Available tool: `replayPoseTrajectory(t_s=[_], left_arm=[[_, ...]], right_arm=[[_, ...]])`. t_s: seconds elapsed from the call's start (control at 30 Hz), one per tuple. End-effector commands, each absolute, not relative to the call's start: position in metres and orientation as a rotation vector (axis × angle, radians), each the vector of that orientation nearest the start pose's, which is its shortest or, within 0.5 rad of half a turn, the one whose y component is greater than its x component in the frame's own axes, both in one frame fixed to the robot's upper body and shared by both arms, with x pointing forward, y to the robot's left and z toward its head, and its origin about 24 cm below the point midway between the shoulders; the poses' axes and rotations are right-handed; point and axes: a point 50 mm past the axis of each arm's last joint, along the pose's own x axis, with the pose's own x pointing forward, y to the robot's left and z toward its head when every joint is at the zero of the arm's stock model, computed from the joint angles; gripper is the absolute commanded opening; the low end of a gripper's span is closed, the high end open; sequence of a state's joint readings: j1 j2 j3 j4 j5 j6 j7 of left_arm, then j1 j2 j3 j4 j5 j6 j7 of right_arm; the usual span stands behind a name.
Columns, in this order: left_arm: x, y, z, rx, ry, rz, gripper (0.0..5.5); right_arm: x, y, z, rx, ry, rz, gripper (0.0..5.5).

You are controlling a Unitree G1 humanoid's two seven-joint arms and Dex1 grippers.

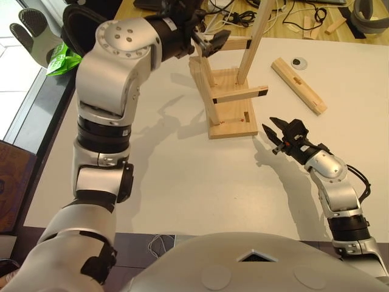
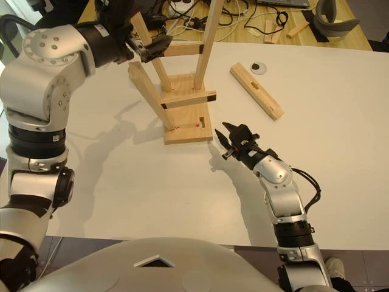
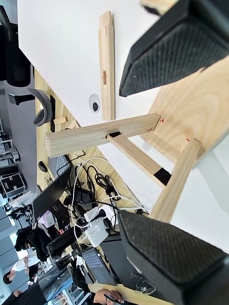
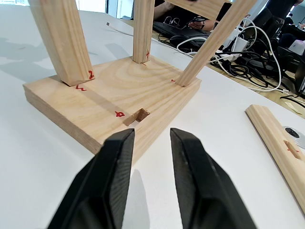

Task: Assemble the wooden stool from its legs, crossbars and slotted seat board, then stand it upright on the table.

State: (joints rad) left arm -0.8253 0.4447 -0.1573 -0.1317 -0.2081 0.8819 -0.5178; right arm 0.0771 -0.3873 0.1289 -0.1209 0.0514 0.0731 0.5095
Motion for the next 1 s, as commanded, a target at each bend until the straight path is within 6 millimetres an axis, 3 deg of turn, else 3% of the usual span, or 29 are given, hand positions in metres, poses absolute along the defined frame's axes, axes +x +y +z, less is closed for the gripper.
replayPoseTrajectory(t_s=[0.03, 0.13, 0.2, 0.27, 0.4, 0.57, 0.63, 0.67, 0.87, 1.0], left_arm=[[0.325, 0.121, 0.27, 0.371, -0.041, -0.677, 4.41], [0.315, 0.125, 0.293, 0.35, -0.134, -0.664, 4.41], [0.309, 0.126, 0.318, 0.273, -0.31, -0.629, 4.41], [0.305, 0.132, 0.335, 0.18, -0.478, -0.54, 4.42], [0.306, 0.144, 0.32, -0.022, -0.537, -0.385, 4.42], [0.309, 0.134, 0.296, -0.12, -0.497, -0.332, 4.42], [0.31, 0.134, 0.292, -0.153, -0.497, -0.305, 4.42], [0.311, 0.134, 0.292, -0.162, -0.499, -0.292, 4.42], [0.315, 0.138, 0.29, -0.199, -0.496, -0.242, 4.42], [0.314, 0.137, 0.29, -0.207, -0.492, -0.242, 4.42]], right_arm=[[0.225, -0.168, 0.041, -0.306, 0.146, 0.627, 1.39], [0.227, -0.177, 0.047, -0.304, 0.131, 0.584, 1.39], [0.237, -0.193, 0.054, -0.303, 0.113, 0.492, 1.39], [0.248, -0.213, 0.06, -0.301, 0.117, 0.417, 1.81], [0.28, -0.263, 0.07, -0.264, 0.19, 0.277, 2.52], [0.327, -0.284, 0.076, -0.19, 0.279, 0.219, 3.68], [0.338, -0.283, 0.064, -0.09, 0.42, 0.24, 4.02], [0.34, -0.281, 0.059, -0.042, 0.477, 0.261, 4.26], [0.344, -0.267, 0.037, 0.049, 0.641, 0.271, 4.26], [0.335, -0.278, 0.021, 0.024, 0.736, 0.092, 4.26]])
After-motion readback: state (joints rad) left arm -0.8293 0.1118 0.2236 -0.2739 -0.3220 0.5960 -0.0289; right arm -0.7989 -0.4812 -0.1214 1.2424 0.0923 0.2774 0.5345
